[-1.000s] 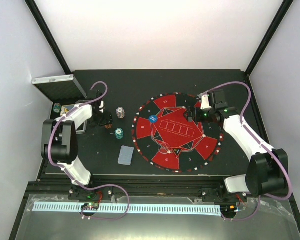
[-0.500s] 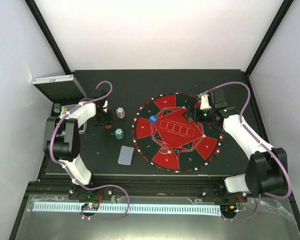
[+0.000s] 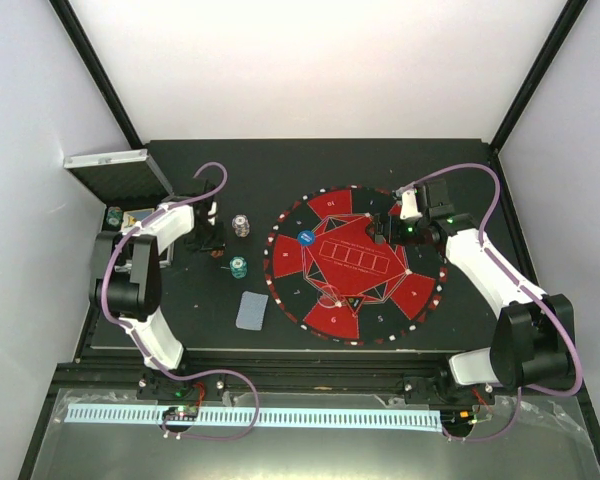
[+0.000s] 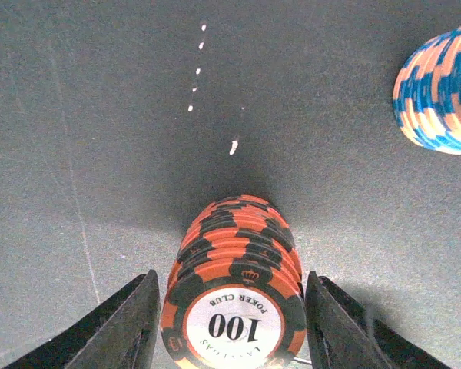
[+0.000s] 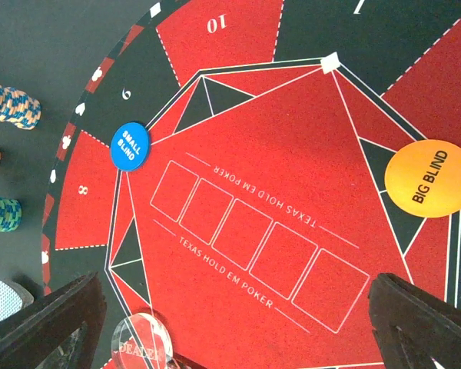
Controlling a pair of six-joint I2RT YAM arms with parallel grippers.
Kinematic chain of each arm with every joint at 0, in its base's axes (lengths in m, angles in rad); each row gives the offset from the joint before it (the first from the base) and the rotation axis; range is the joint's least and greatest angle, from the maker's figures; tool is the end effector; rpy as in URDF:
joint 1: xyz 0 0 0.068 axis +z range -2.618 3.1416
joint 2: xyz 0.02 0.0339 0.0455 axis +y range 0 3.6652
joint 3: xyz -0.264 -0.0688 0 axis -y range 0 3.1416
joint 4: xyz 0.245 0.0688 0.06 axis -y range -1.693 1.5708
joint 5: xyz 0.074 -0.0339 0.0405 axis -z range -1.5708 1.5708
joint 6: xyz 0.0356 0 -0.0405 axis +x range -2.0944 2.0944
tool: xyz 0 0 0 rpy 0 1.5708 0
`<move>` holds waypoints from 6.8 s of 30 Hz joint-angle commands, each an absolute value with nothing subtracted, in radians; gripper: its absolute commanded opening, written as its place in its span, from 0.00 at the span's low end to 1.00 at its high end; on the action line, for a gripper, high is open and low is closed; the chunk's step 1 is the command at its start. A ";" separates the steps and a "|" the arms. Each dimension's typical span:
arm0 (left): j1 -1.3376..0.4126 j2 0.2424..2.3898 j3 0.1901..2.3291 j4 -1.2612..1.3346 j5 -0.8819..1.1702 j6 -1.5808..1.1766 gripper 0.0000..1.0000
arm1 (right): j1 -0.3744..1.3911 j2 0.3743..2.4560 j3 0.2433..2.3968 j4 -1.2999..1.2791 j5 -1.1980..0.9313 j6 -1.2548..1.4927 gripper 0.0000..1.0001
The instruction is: Distribute texas hold em gaming equipment
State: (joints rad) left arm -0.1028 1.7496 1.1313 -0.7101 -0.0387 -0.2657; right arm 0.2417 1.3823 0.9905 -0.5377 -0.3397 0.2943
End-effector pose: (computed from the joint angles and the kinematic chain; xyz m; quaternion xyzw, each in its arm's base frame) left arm 0.3261 -0.0323 0.1738 -0.0831 0.9890 -0.0033 0.1224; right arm 0.2731 0.0795 0.2485 -0.0287 0.9365 0.2370 0.2571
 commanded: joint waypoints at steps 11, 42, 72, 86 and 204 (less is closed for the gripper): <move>-0.110 1.755 1.174 -0.729 -0.057 -0.261 0.43 | 0.249 1.379 0.976 -0.519 -0.345 0.300 0.94; -0.841 1.407 1.063 -0.885 -0.025 -0.492 0.36 | 0.247 1.254 0.985 -0.594 -0.080 0.315 0.95; -1.090 1.822 1.162 -0.677 -0.074 -0.581 0.37 | 0.237 1.159 0.927 -0.654 0.157 0.347 0.97; -1.077 1.781 1.138 -0.674 -0.092 -0.581 0.67 | 0.236 1.145 0.929 -0.655 0.167 0.344 0.97; -0.491 1.964 1.615 -0.837 0.038 -0.386 0.35 | 0.236 1.137 0.944 -0.647 0.118 0.351 0.98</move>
